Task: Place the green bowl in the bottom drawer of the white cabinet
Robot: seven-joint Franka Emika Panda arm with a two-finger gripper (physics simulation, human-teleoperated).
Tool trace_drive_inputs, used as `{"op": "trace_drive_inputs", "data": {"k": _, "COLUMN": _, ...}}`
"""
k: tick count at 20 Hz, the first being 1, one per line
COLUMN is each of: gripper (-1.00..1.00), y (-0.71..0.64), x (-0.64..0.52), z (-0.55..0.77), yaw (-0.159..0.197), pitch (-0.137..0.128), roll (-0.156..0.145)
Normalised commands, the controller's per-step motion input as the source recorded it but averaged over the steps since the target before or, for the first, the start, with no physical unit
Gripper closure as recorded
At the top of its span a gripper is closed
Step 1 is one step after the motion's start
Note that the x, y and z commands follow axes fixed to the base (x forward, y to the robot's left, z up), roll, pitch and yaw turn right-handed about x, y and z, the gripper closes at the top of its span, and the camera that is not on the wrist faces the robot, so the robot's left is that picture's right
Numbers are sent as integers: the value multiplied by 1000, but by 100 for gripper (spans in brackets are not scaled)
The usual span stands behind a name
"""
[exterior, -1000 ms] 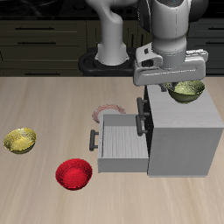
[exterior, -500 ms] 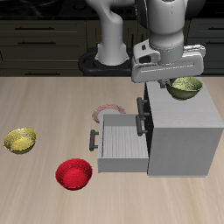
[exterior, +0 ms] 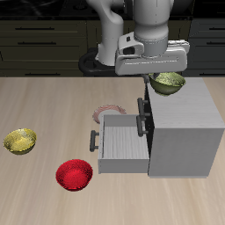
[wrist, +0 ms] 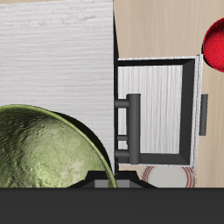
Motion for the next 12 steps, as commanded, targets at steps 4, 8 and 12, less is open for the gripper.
{"op": "trace_drive_inputs", "data": {"k": 4, "gripper": 100, "y": -489, "x": -136, "z": 37, "yaw": 7, "pitch": -13, "roll": -67}}
{"op": "trace_drive_inputs", "data": {"k": 8, "gripper": 100, "y": -440, "x": -138, "z": 41, "yaw": -2, "pitch": -20, "roll": -53}}
{"op": "trace_drive_inputs", "data": {"k": 12, "gripper": 100, "y": -345, "x": -113, "z": 19, "yaw": -5, "pitch": -18, "roll": -44}}
